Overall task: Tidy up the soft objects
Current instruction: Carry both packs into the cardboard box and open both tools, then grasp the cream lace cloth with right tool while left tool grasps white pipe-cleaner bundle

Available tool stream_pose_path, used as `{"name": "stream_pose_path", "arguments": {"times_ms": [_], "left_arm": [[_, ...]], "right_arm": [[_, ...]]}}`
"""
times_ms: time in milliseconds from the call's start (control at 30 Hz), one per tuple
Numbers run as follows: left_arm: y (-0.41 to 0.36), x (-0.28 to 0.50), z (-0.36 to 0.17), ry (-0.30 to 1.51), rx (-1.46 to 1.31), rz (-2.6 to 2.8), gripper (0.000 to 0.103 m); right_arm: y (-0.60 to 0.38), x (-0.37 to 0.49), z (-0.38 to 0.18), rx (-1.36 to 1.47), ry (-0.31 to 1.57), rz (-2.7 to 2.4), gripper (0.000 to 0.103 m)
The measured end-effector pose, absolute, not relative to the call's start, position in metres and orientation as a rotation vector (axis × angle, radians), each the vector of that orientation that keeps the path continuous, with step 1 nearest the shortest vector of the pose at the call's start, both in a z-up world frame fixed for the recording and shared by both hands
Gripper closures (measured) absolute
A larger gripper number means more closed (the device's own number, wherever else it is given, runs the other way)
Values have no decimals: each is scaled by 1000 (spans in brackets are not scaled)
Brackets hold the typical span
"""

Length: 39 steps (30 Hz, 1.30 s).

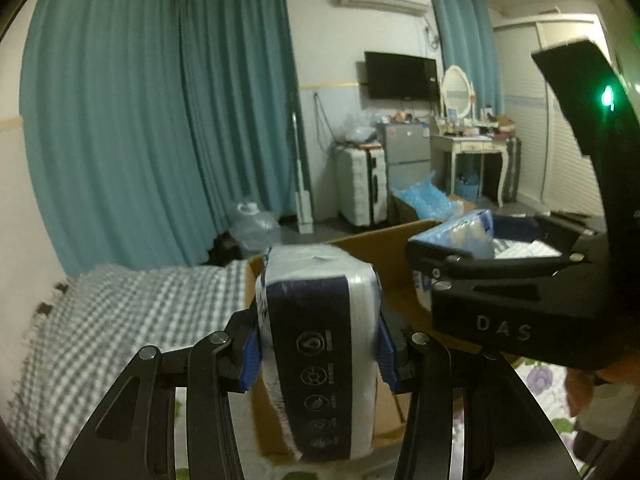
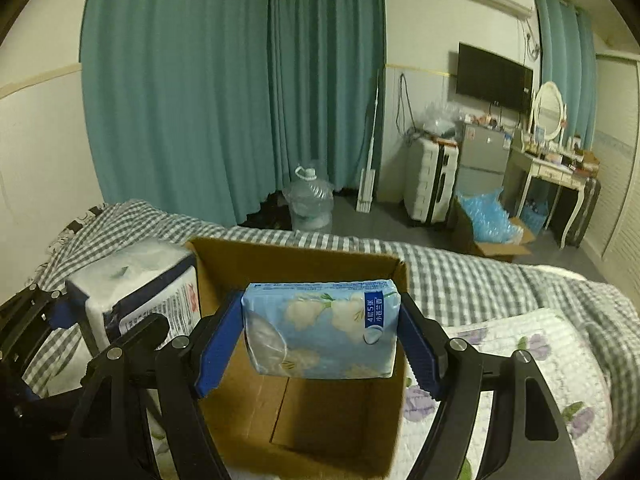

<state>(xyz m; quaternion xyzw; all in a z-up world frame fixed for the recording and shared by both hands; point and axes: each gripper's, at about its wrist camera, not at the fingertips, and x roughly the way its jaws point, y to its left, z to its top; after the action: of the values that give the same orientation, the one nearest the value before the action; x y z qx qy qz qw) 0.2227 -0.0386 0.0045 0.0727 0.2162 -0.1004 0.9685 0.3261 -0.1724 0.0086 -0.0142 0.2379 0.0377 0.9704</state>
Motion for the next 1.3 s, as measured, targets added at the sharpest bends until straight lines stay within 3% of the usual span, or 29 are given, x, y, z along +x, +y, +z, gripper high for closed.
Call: {"name": "stream_pose_path", "arguments": {"times_ms": [200, 233, 267, 333, 700, 767, 900, 1100, 1300], "left_arm": [[-44, 231, -3, 444, 150, -224, 55], [-43, 231, -3, 446, 137, -239, 48], [-42, 231, -3, 455, 128, -248, 31], [-36, 229, -1, 465, 106, -243, 17], [-26, 155, 83, 321, 113, -187, 17], [-21, 133, 100, 295, 109, -169, 11], [-9, 91, 118, 258, 92, -145, 10], [3, 56, 114, 303, 57, -82, 10], [2, 50, 58, 414, 2, 14, 10]], "right_arm": [[-189, 351, -8, -1, 502, 75, 28], [-191, 354, -7, 5, 508, 88, 27], [-192, 356, -7, 7, 517, 100, 25], [-197, 355, -1, -11, 512, 83, 18], [-211, 274, 78, -21, 370, 70, 9], [-212, 249, 96, -30, 345, 74, 7], [-212, 198, 122, -56, 310, 85, 2], [-208, 136, 122, -117, 316, 130, 1], [-209, 107, 66, -134, 386, 169, 1]]}}
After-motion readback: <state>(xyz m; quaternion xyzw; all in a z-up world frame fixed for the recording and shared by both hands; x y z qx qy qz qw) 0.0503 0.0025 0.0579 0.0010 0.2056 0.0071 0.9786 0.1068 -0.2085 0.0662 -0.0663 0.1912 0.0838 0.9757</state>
